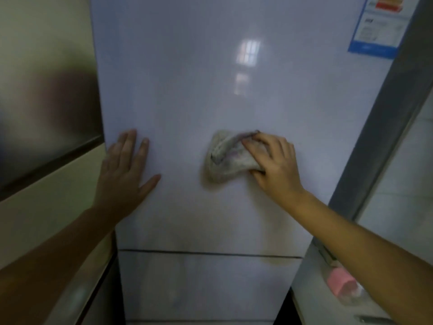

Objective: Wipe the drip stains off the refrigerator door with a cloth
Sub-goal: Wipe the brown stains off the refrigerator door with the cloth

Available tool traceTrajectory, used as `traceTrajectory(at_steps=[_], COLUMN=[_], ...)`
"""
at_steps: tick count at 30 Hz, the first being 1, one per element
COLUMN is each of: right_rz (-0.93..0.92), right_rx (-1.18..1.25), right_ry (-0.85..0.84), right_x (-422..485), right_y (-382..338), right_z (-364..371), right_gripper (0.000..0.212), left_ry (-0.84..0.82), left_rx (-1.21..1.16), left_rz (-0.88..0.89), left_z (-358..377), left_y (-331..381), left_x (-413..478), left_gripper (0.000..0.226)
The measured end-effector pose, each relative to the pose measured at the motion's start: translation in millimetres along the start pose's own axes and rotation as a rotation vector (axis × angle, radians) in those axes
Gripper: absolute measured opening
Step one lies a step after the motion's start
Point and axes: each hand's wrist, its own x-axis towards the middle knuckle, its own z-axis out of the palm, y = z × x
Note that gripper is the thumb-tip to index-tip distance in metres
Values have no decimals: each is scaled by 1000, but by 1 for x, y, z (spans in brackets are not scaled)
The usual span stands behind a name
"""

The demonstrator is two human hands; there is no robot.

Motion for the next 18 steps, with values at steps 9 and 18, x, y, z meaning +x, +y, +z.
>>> traceTrajectory(at_steps=[9, 18], right_rz=[9, 8], right_rx=[117, 21], right_ry=[-178, -111], right_x=[-159, -60], right_y=[-72, -34], right_z=[51, 8], right_gripper=[45, 52], left_ry=[-41, -12], left_rx=[16, -5], left_rz=[-6, 1], left_z=[0, 0], left_y=[0, -1], left_x=[-4, -3], left_gripper=[81, 81])
